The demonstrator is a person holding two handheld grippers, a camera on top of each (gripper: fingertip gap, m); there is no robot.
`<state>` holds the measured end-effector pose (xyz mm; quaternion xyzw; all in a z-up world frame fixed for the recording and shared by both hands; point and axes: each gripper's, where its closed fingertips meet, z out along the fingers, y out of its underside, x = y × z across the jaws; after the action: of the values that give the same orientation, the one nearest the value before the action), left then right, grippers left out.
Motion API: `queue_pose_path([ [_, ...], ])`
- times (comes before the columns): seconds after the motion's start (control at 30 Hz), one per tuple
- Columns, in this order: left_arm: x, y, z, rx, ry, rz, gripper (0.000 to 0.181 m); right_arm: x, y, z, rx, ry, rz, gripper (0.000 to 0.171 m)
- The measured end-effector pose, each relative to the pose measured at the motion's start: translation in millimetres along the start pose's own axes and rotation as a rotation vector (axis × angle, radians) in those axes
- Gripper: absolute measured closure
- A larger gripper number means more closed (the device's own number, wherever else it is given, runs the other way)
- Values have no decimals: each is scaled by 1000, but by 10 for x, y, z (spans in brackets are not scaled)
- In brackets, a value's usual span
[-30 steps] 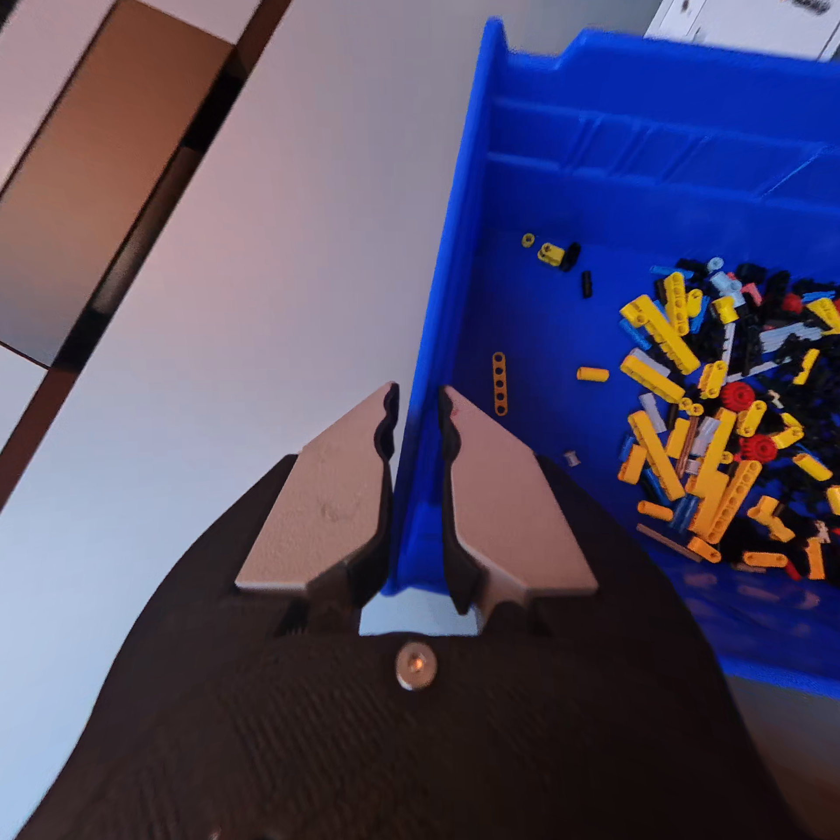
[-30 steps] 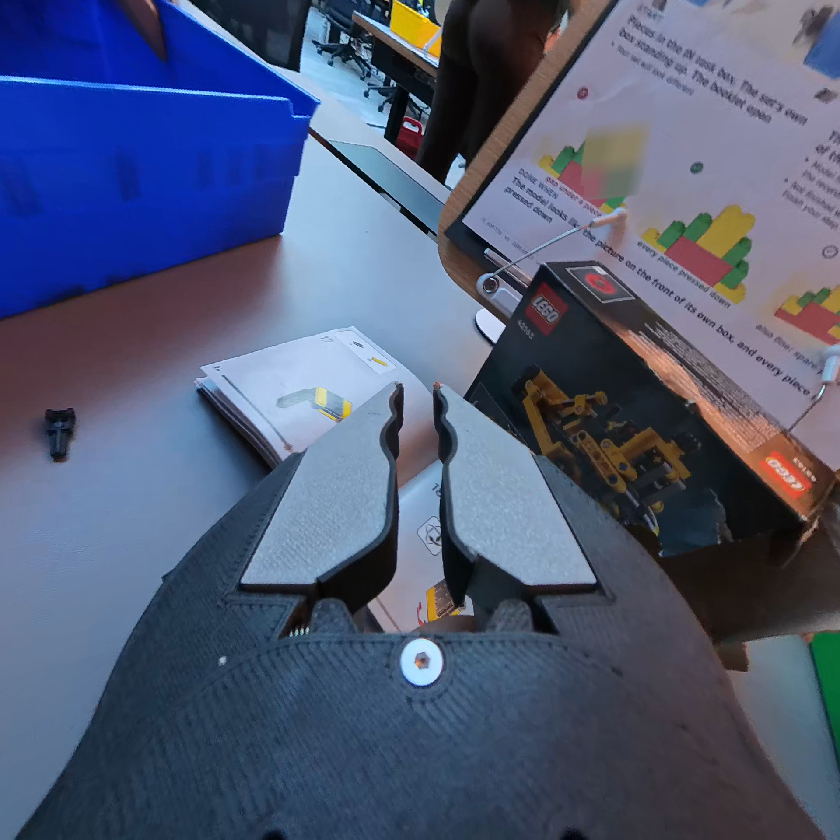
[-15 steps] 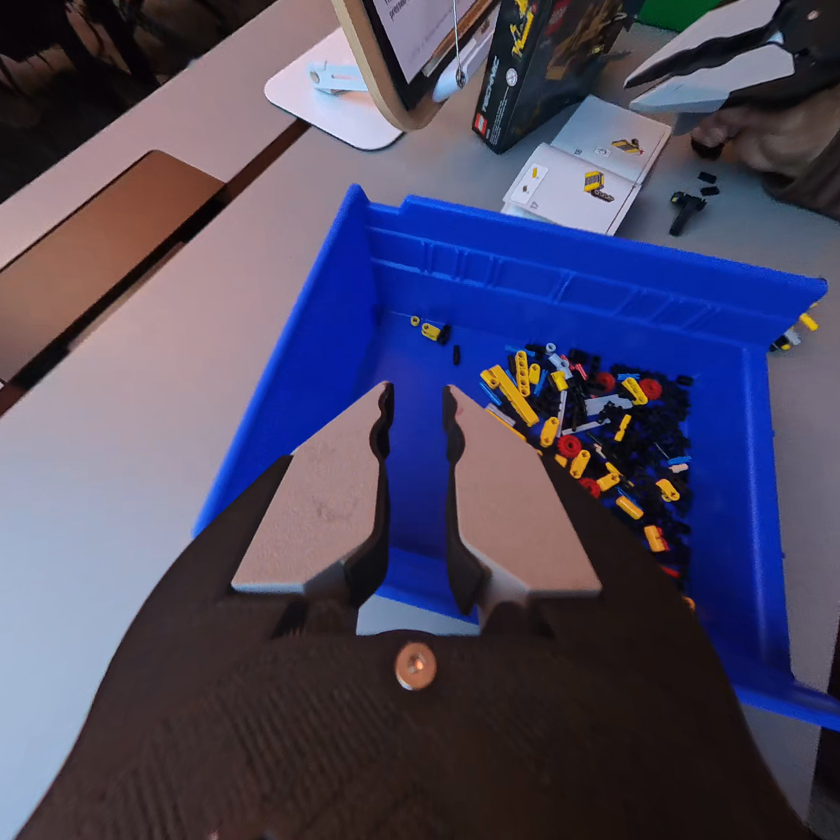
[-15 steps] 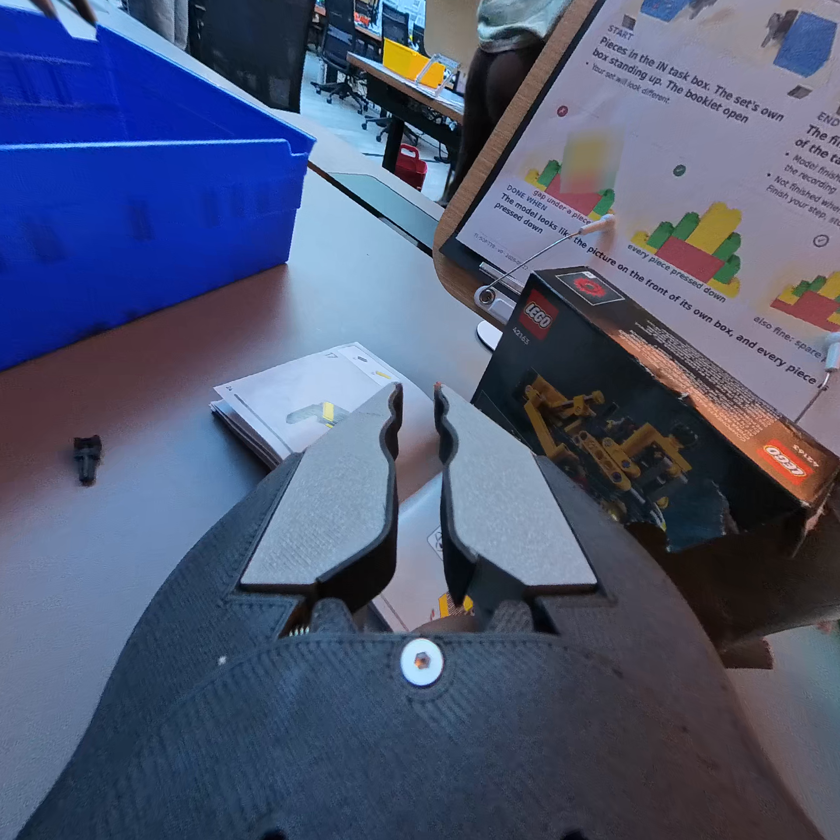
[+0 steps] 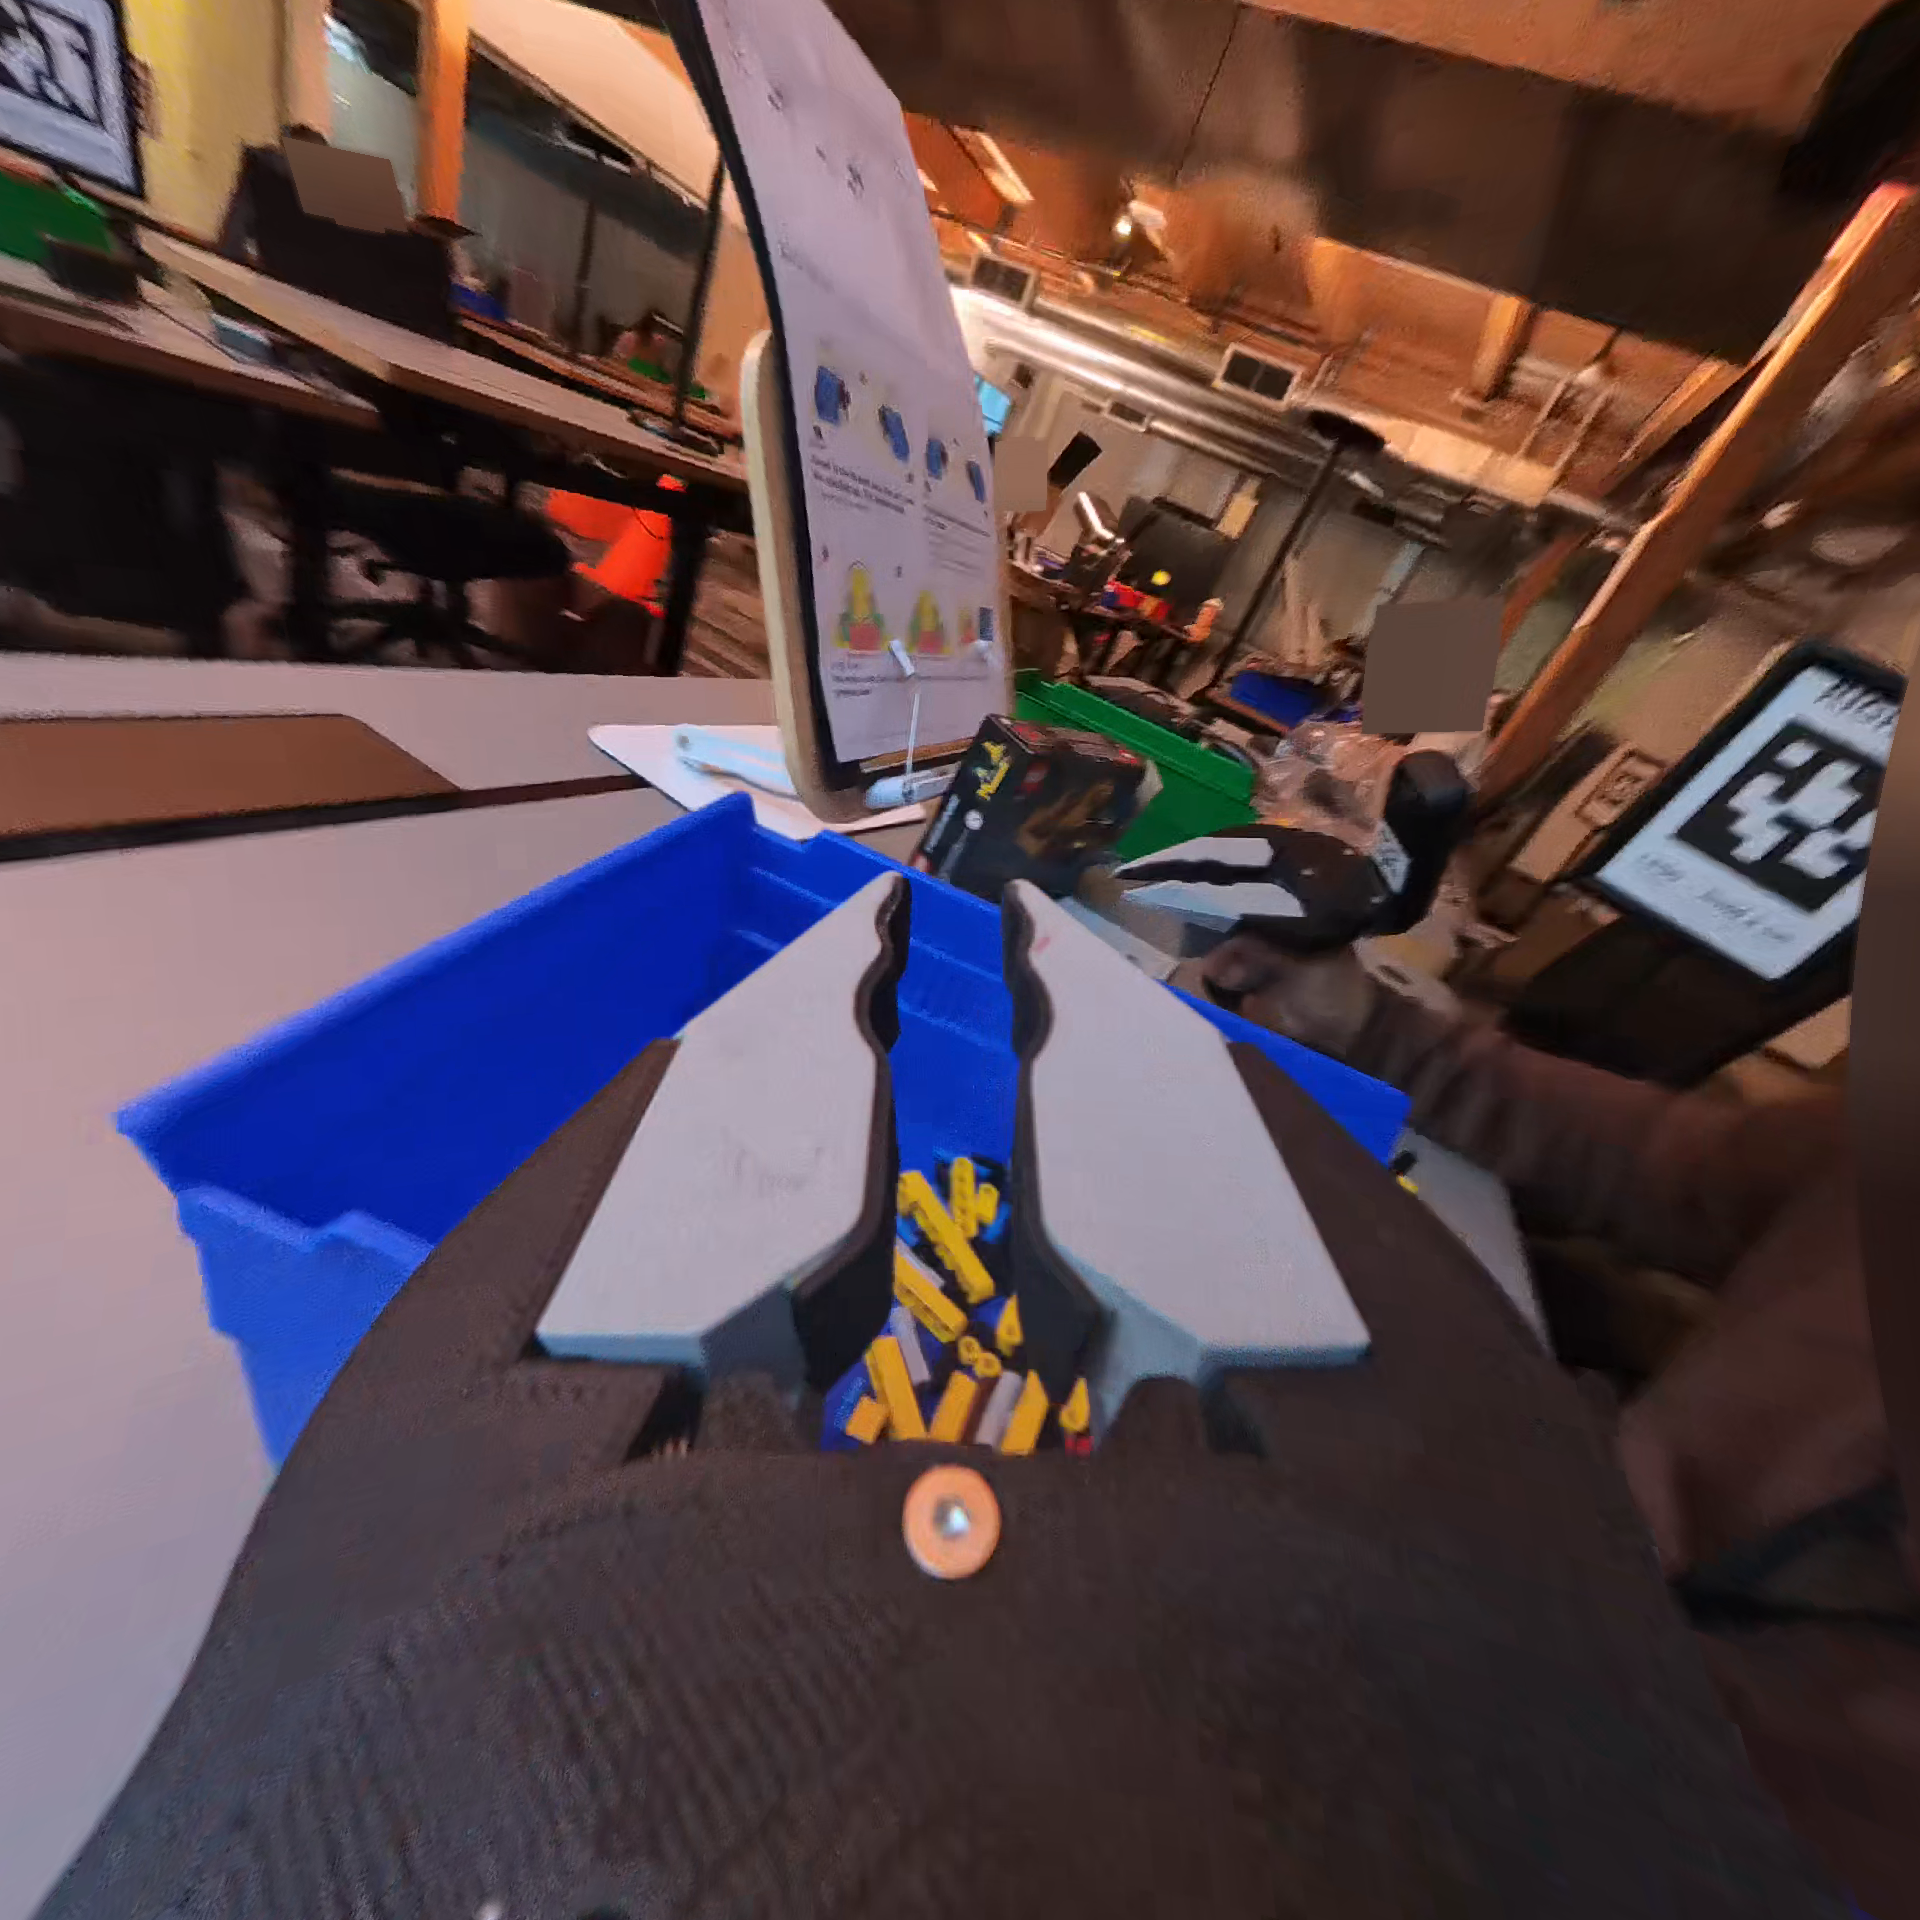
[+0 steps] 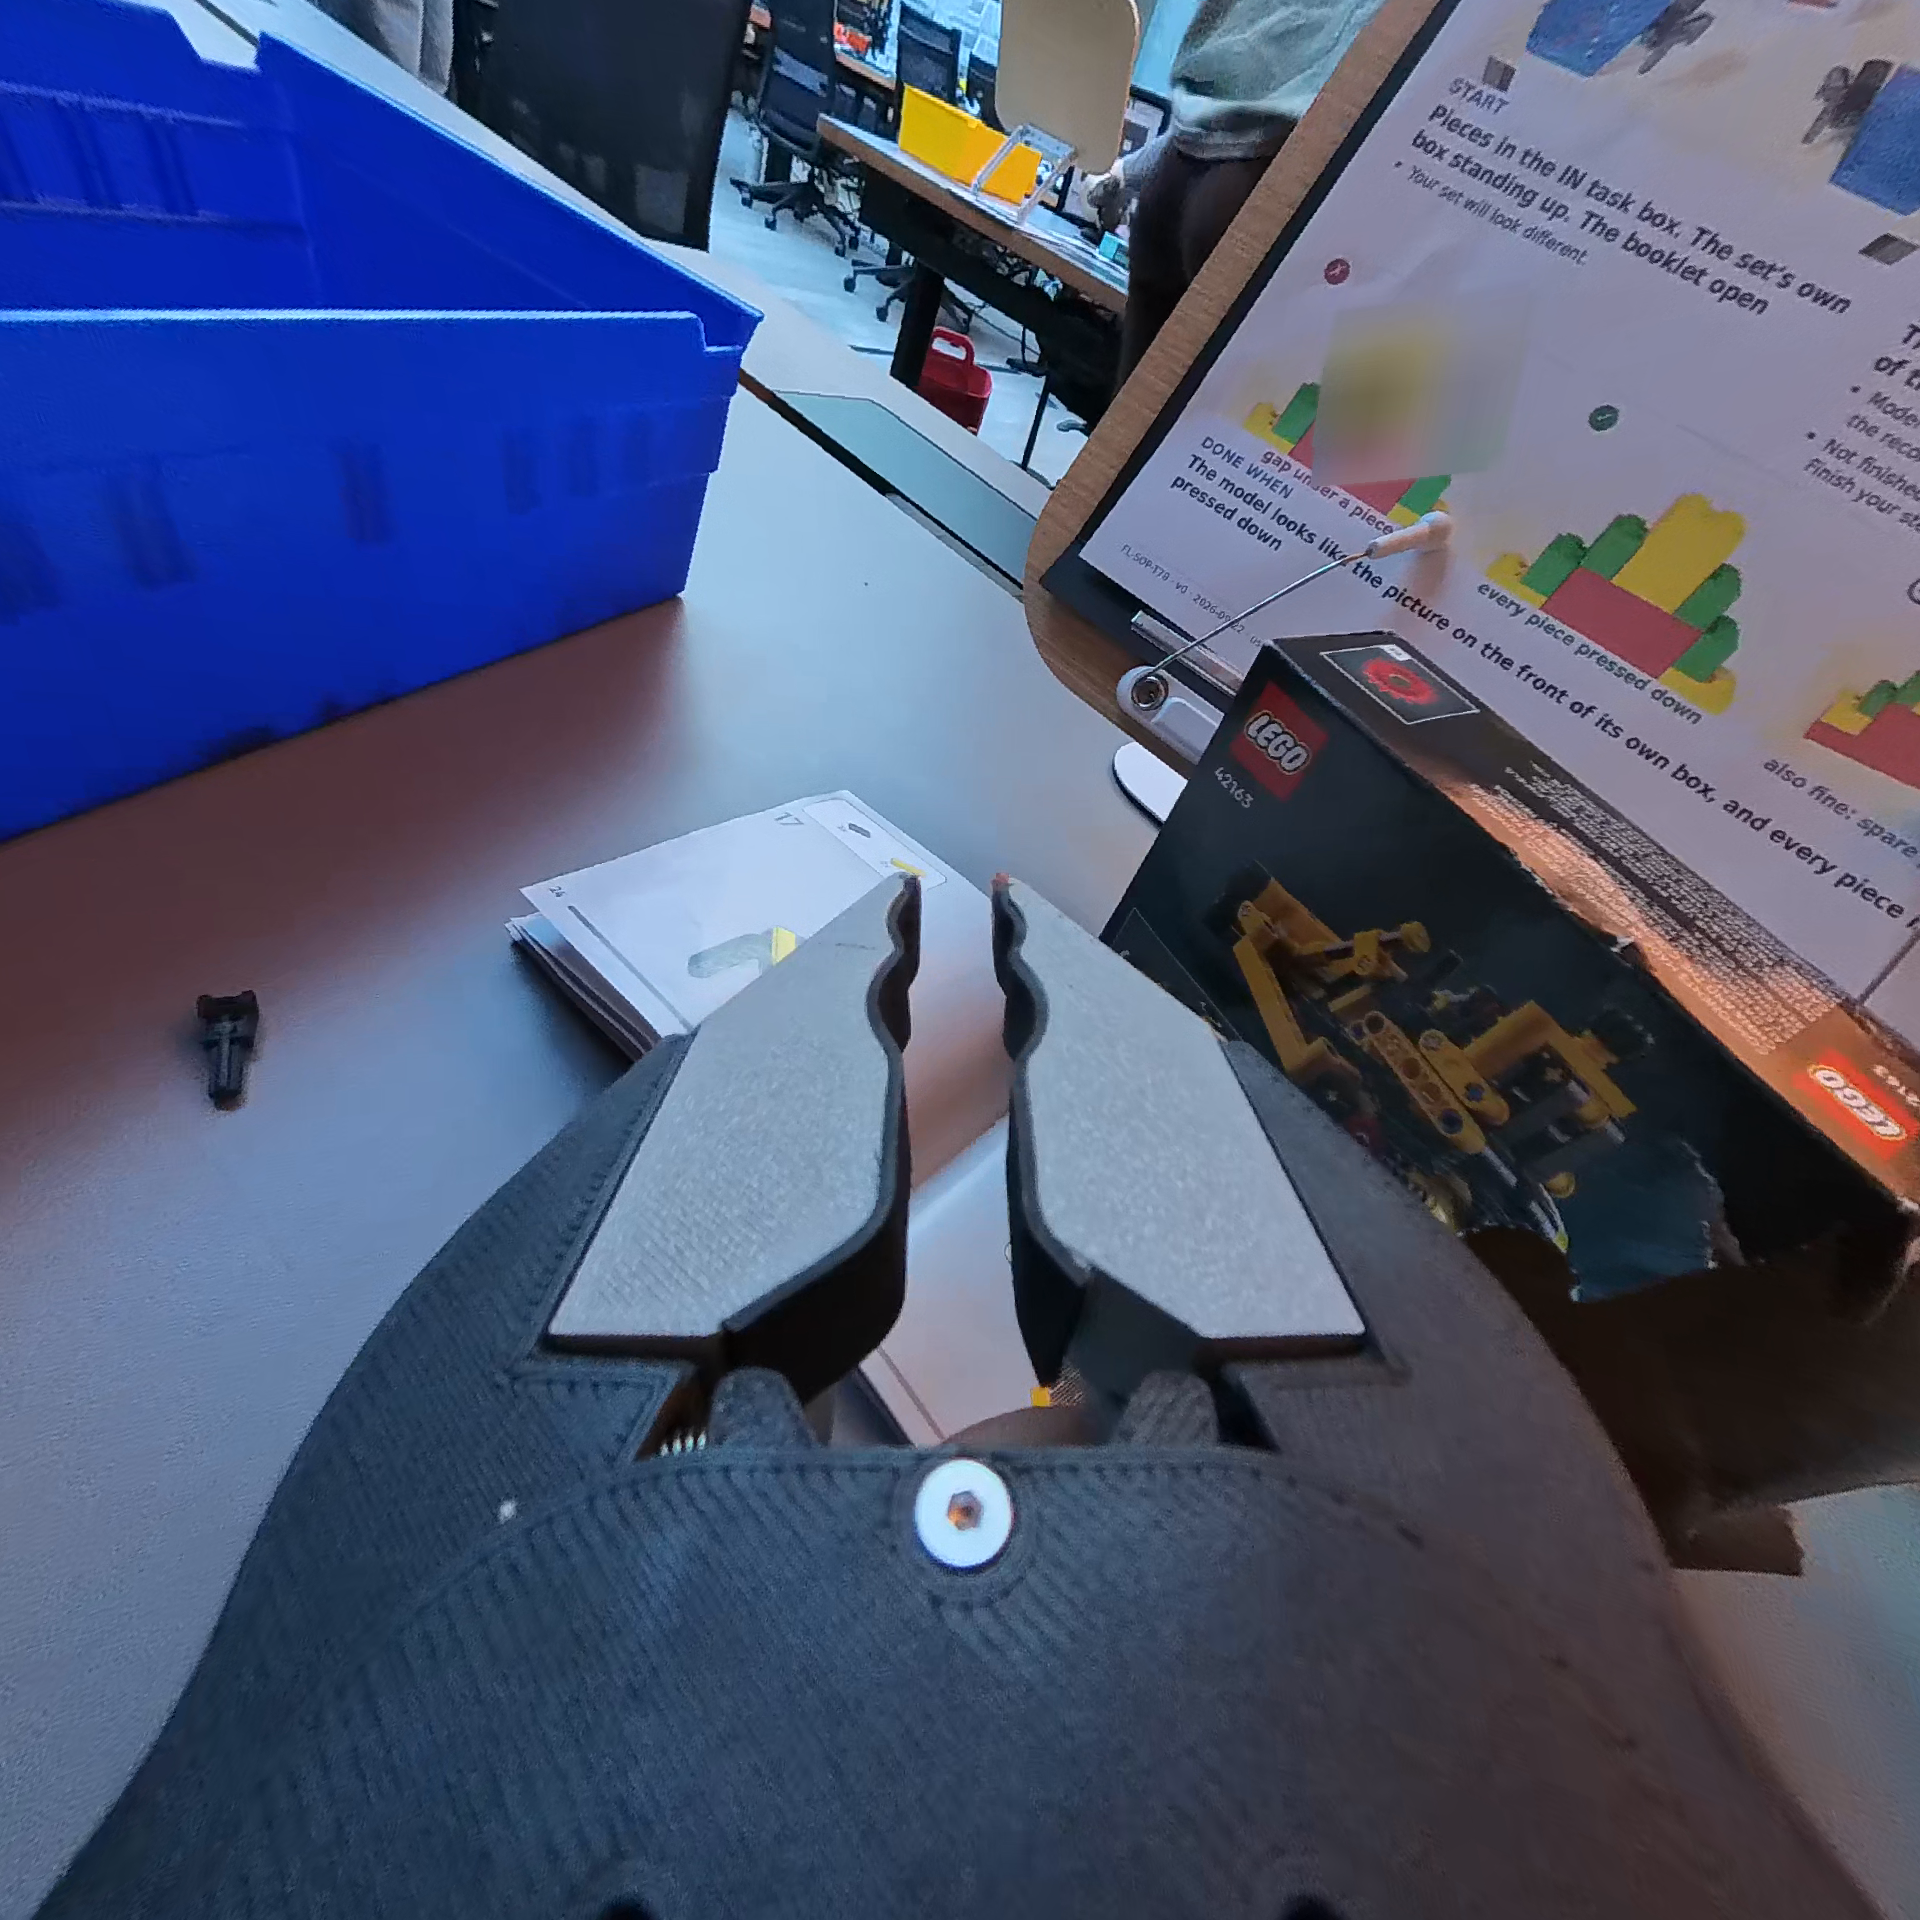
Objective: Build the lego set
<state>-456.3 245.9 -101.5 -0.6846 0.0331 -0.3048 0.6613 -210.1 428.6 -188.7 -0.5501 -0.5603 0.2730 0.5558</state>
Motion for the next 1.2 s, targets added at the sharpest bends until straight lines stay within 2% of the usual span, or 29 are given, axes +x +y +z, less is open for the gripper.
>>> queue_pose_path([
  [0.13, -95, 105, -20, -76, -25, -40, 161, 39, 34, 2, -11, 10, -7, 161],
  [0.27, 36, 77, -13, -79, -11, 4, 162, 81, 90, 18, -26, 14, 14, 161],
  [0.5, 31, 328, 58, -258, -144, 293, 163, 103, 117, 37, -28, 8, 36, 161],
  [0.67, 18, 373, 64, -292, -192, 419, 165, 118, 124, 34, -30, 12, 41, 161],
  [0.87, -7, 375, 51, -279, -185, 357, 167, 125, 129, 36, -34, 18, 38, 161],
  [1.0, -103, 609, 43, -414, -197, 360, 179, 139, 132, 32, -34, 23, 41, 161],
  [1.1, -172, 710, 59, -472, -240, 411, 171, 140, 130, 28, -34, 24, 39, 161],
  [1.2, -201, 704, 57, -477, -272, 472, 175, 136, 129, 27, -34, 24, 38, 162],
])
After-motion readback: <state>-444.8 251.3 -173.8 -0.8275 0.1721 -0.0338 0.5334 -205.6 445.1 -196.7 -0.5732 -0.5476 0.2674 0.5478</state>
